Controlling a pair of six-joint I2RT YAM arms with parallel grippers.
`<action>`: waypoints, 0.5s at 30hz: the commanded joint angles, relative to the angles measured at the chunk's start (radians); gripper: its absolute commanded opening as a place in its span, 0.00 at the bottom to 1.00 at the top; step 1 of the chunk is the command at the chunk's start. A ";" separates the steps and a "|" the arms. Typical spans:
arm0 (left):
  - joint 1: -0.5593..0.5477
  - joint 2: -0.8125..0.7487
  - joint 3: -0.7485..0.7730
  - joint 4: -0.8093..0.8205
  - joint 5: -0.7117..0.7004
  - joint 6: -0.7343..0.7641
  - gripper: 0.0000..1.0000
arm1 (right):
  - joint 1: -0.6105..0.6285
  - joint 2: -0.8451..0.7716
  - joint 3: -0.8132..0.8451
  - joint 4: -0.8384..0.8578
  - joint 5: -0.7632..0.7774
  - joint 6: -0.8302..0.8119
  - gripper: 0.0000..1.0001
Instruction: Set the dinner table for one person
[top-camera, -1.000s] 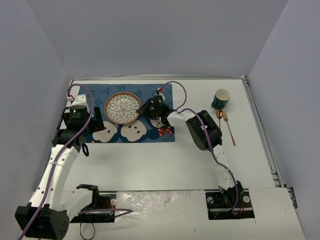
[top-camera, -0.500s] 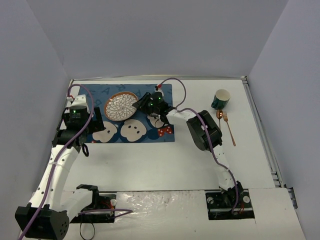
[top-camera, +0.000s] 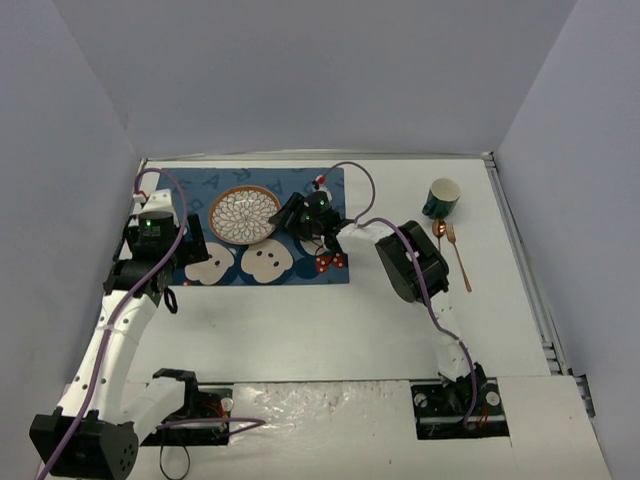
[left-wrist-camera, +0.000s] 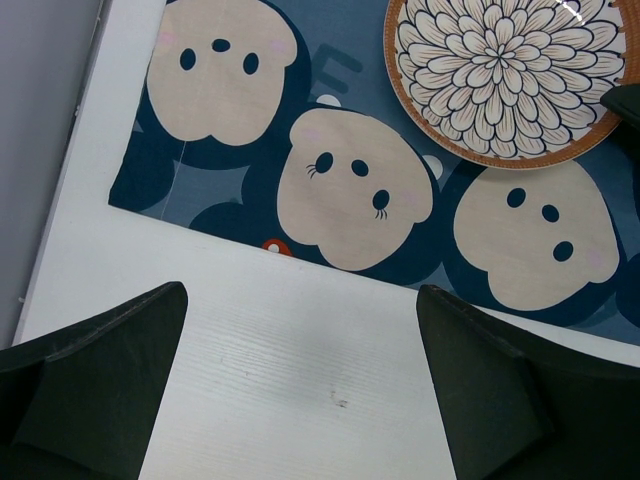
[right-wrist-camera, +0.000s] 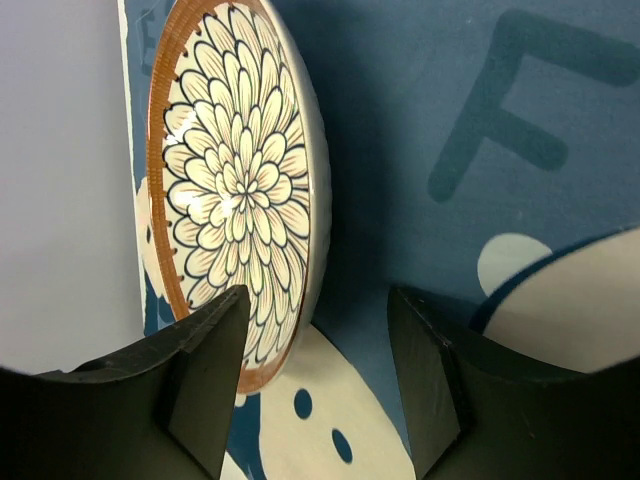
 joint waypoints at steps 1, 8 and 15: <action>-0.006 -0.021 0.042 0.030 -0.018 -0.006 0.97 | 0.003 -0.156 -0.019 0.017 0.022 -0.070 0.54; -0.007 -0.020 0.039 0.029 -0.023 -0.006 0.97 | -0.008 -0.256 -0.064 -0.098 0.100 -0.208 0.57; -0.005 -0.016 0.044 0.025 -0.020 -0.010 0.97 | -0.060 -0.496 -0.126 -0.380 0.391 -0.491 0.75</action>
